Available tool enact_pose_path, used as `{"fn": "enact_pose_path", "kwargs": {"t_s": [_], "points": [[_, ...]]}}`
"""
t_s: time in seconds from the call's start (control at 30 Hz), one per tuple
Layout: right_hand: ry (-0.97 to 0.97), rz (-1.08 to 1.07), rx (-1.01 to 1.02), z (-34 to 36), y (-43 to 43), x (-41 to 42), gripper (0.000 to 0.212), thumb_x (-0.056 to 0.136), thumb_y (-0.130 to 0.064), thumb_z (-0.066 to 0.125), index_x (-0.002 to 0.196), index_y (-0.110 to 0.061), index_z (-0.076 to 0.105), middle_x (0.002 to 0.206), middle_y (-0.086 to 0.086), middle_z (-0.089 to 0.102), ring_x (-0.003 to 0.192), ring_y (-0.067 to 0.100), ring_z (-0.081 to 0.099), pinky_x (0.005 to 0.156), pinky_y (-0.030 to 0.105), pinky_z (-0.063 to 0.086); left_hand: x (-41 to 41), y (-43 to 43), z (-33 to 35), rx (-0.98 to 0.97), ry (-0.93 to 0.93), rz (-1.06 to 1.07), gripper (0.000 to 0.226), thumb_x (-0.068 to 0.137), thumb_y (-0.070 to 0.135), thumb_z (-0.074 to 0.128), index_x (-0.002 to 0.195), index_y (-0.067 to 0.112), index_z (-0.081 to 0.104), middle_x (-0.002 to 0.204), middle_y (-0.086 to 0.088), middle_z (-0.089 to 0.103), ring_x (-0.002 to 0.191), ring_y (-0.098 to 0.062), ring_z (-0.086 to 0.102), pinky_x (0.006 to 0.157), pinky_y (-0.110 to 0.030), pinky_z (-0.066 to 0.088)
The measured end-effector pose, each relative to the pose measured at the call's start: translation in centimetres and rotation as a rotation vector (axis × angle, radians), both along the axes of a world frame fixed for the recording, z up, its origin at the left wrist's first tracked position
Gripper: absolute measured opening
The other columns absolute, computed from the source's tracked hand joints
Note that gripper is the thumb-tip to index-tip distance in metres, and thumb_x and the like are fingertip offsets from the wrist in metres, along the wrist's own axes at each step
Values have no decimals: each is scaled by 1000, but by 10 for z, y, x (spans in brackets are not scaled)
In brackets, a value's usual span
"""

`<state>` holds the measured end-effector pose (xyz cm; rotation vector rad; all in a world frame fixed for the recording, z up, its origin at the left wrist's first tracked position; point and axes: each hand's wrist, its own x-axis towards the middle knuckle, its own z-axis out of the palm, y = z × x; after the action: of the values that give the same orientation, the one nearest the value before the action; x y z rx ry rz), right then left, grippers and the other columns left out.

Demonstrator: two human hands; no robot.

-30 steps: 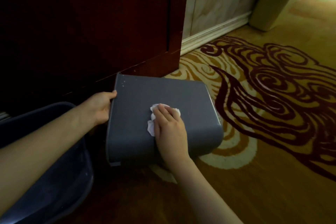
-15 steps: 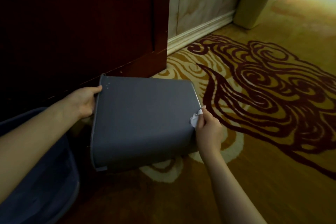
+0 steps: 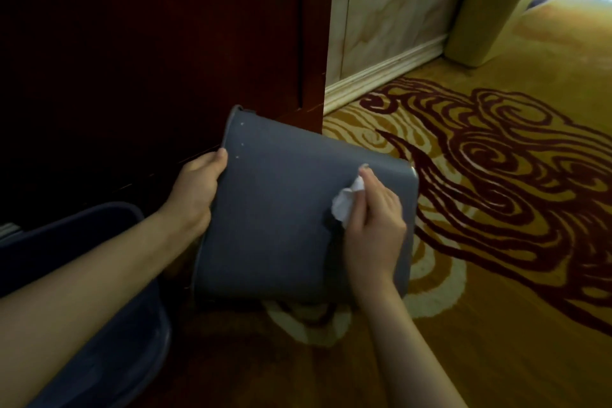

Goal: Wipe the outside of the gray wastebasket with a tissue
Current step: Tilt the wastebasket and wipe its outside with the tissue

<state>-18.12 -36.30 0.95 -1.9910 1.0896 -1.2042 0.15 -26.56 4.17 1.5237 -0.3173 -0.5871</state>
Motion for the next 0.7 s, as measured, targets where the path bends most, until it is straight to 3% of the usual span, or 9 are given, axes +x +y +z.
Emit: {"fn": "enact_pose_path", "kwargs": {"t_s": [0.1, 0.2, 0.33, 0.43, 0.53, 0.6, 0.7], "points": [[-55, 151, -69, 19, 14, 37, 37, 94, -15, 48, 131, -15, 52, 133, 0, 57, 126, 8, 44, 101, 12, 28, -12, -3, 4, -72, -25, -46, 25, 96, 26, 43, 96, 17, 66, 80, 5, 75, 73, -9, 71, 55, -20, 55], [-64, 298, -183, 32, 21, 68, 38, 92, -8, 52, 130, -9, 52, 135, 7, 56, 128, 18, 45, 106, 24, 34, -20, -5, 0, -125, -50, -76, 26, 96, 26, 43, 98, 15, 67, 82, 0, 75, 78, -14, 71, 63, -25, 56], [138, 386, -377, 38, 14, 97, 40, 86, -5, 59, 126, 0, 56, 132, 16, 57, 124, 30, 49, 104, 35, 36, -27, -4, -16, -173, 7, -19, 30, 94, 27, 44, 89, 24, 73, 87, 0, 76, 86, -15, 70, 70, -28, 51], [378, 449, -442, 29, 14, 107, 50, 90, -11, 55, 137, -2, 42, 144, 14, 45, 134, 28, 38, 112, 35, 26, -33, -1, -25, -237, 114, 52, 33, 95, 32, 40, 102, 20, 70, 99, -5, 75, 99, -18, 68, 77, -29, 50], [474, 448, -475, 20, 12, 109, 56, 94, -18, 48, 144, -6, 28, 152, 11, 32, 141, 25, 25, 116, 34, 13, -36, -2, -25, -264, 142, 95, 40, 95, 34, 40, 121, 10, 59, 117, -13, 67, 110, -23, 62, 92, -38, 48], [482, 430, -488, 21, 10, 108, 54, 95, -21, 46, 144, -7, 30, 152, 10, 33, 140, 24, 27, 115, 33, 15, -37, -4, -24, -250, 138, 113, 44, 95, 35, 40, 125, 8, 55, 123, -17, 62, 114, -26, 59, 102, -45, 42], [446, 396, -472, 28, 1, 105, 46, 97, -26, 41, 140, -9, 39, 146, 10, 43, 135, 24, 36, 112, 32, 23, -37, -6, -27, -224, 138, 138, 44, 94, 39, 40, 122, 9, 57, 121, -17, 63, 112, -28, 59, 102, -48, 42]]}}
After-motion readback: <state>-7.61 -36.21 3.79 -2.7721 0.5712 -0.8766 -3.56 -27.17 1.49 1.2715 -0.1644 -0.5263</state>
